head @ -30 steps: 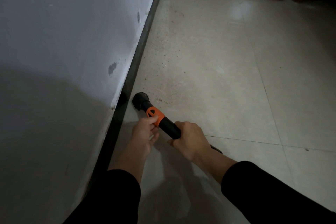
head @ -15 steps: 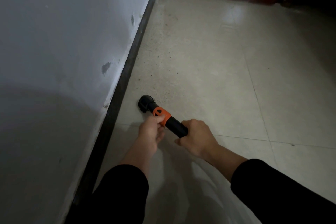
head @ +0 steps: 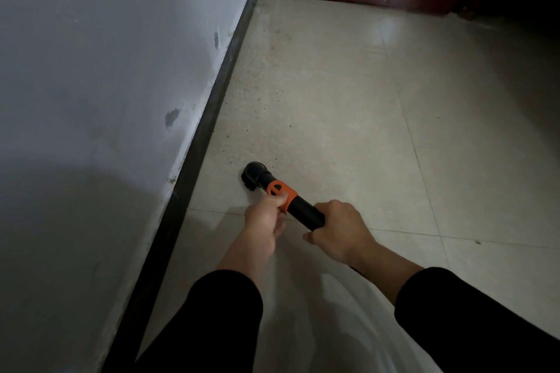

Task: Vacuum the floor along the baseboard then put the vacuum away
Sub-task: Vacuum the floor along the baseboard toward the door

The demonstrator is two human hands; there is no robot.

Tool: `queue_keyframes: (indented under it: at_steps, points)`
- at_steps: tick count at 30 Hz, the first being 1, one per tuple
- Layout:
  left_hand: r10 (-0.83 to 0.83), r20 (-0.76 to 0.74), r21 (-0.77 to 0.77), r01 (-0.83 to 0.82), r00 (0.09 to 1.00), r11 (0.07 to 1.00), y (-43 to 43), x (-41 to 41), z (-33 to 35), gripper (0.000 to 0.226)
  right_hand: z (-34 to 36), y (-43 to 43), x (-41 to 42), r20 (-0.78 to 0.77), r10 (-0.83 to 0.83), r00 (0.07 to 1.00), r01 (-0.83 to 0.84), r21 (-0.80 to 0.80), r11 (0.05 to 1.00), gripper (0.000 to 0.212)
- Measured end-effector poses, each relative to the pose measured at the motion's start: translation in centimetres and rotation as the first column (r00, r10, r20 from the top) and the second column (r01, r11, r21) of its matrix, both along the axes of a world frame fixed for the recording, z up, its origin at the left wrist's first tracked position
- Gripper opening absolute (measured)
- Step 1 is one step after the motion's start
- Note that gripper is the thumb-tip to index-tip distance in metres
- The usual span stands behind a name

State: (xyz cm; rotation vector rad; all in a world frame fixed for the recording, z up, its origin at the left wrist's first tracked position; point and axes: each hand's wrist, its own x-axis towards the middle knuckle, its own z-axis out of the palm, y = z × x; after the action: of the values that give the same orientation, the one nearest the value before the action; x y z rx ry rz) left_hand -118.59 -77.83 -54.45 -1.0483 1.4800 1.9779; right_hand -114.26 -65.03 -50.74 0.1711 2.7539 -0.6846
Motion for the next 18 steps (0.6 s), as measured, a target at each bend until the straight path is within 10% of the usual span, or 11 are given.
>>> queue_keyframes:
  at_steps: [18]
  points:
    - [-0.065,-0.044,0.013,0.066,0.997,0.998,3.7,-0.5,-0.1,0.031,-0.3,3.2,0.1,-0.003,-0.086,0.996,0.086,0.022,0.996,0.018]
